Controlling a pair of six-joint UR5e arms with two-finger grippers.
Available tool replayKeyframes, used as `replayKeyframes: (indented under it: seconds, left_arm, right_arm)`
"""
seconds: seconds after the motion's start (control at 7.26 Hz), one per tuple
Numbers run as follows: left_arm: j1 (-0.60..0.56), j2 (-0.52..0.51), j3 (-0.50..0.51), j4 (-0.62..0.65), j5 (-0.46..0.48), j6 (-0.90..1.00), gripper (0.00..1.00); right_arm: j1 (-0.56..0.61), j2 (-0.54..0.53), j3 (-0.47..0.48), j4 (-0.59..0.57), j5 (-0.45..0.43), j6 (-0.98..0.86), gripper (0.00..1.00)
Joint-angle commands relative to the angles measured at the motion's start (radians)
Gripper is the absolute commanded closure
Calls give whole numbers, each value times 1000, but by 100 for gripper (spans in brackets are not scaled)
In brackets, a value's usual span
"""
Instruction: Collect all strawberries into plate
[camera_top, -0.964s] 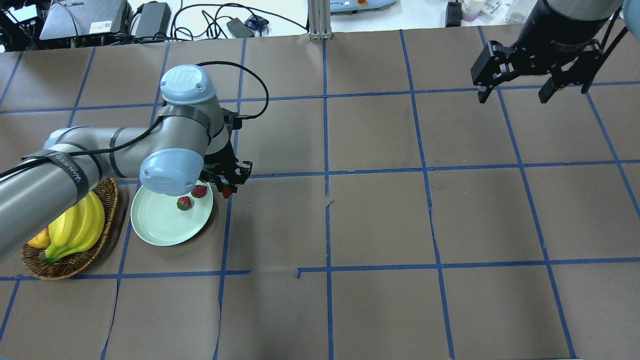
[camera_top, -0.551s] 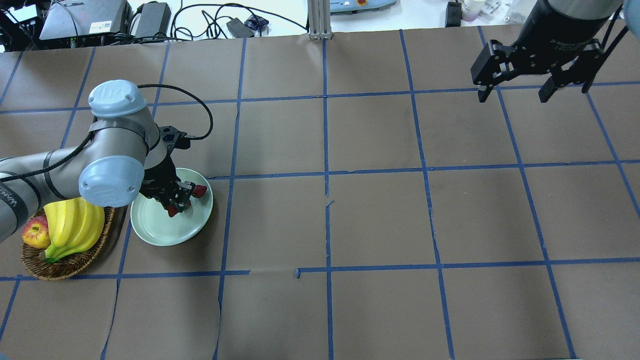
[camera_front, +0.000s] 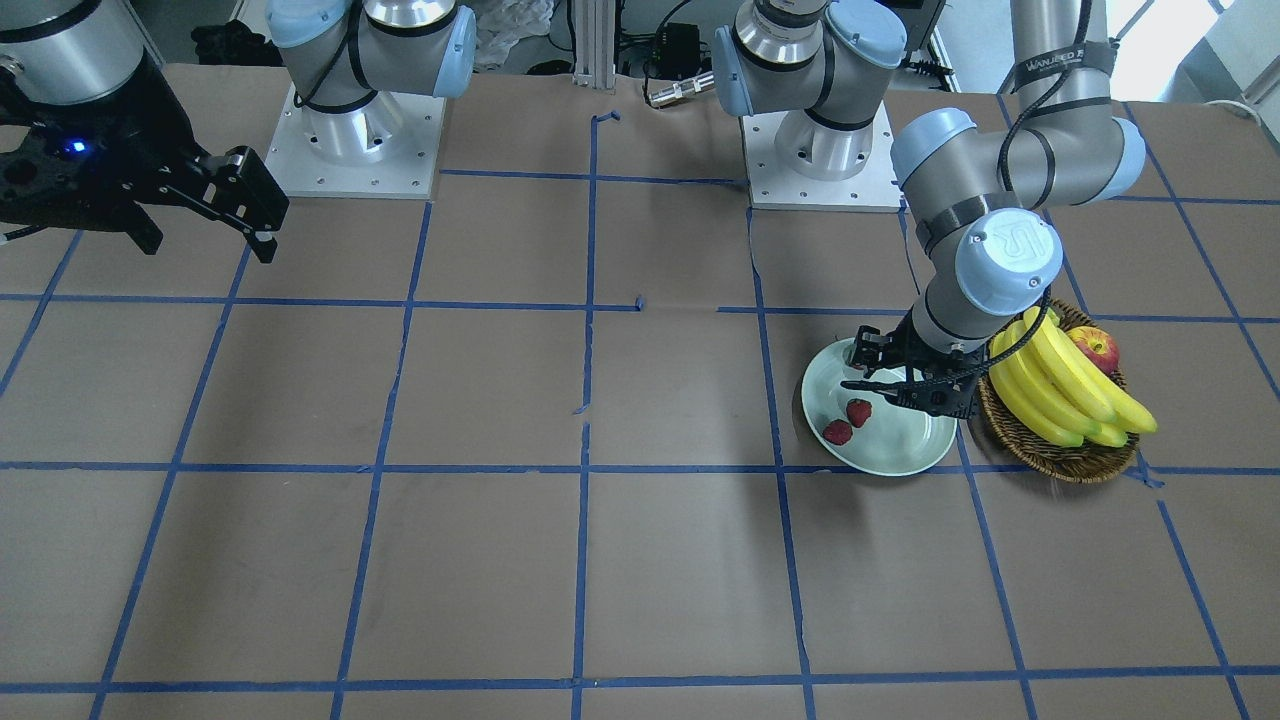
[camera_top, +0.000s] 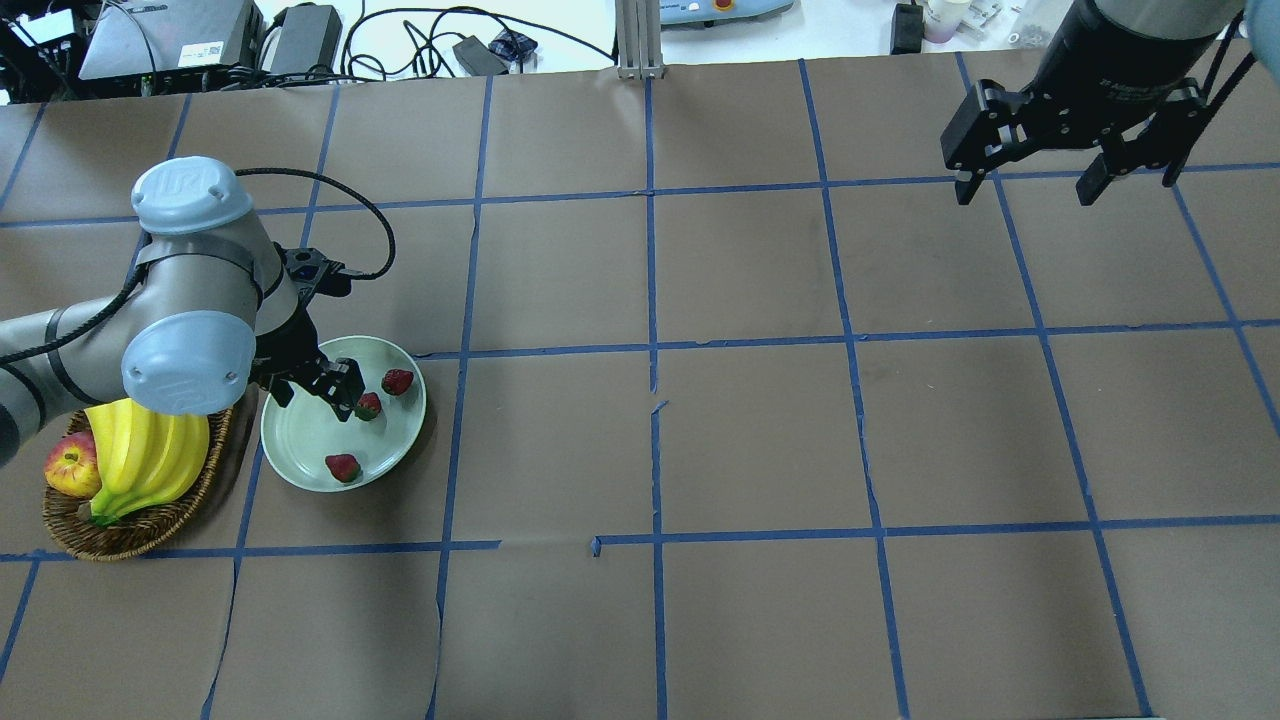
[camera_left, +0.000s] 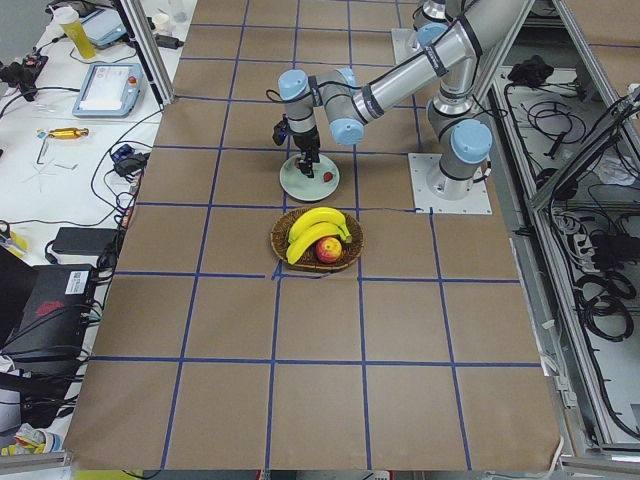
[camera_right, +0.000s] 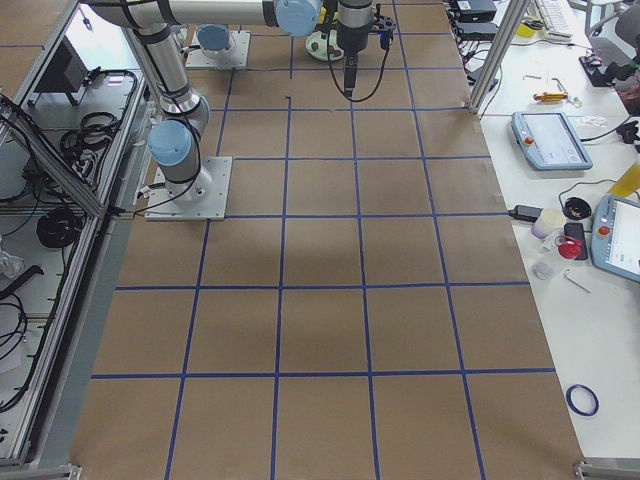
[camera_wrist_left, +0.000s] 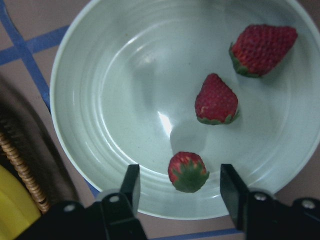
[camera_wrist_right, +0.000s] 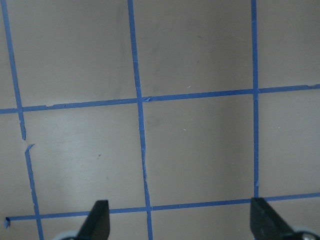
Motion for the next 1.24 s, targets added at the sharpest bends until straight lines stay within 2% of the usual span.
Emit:
replayKeyframes:
  seconds: [0.0, 0.14, 0.28, 0.41, 0.69, 1.1]
  left_arm:
    - [-28, 54, 117, -122, -51, -39, 0]
    - [-60, 66, 239, -249, -60, -135, 0]
    - [-97, 62, 372, -376, -112, -220, 0]
    - [-140, 66, 465, -479, -144, -283, 0]
    - [-265, 101, 515, -480, -165, -365, 0]
    - [-269, 129, 515, -468, -156, -369, 0]
  right_arm:
    - [1, 0, 1, 0, 0, 1, 0]
    - [2, 0, 1, 0, 0, 1, 0]
    - [2, 0, 1, 0, 0, 3, 0]
    - [2, 0, 1, 0, 0, 0, 0]
    - [7, 0, 3, -3, -1, 1, 0]
    - [7, -8, -28, 12, 14, 6, 0]
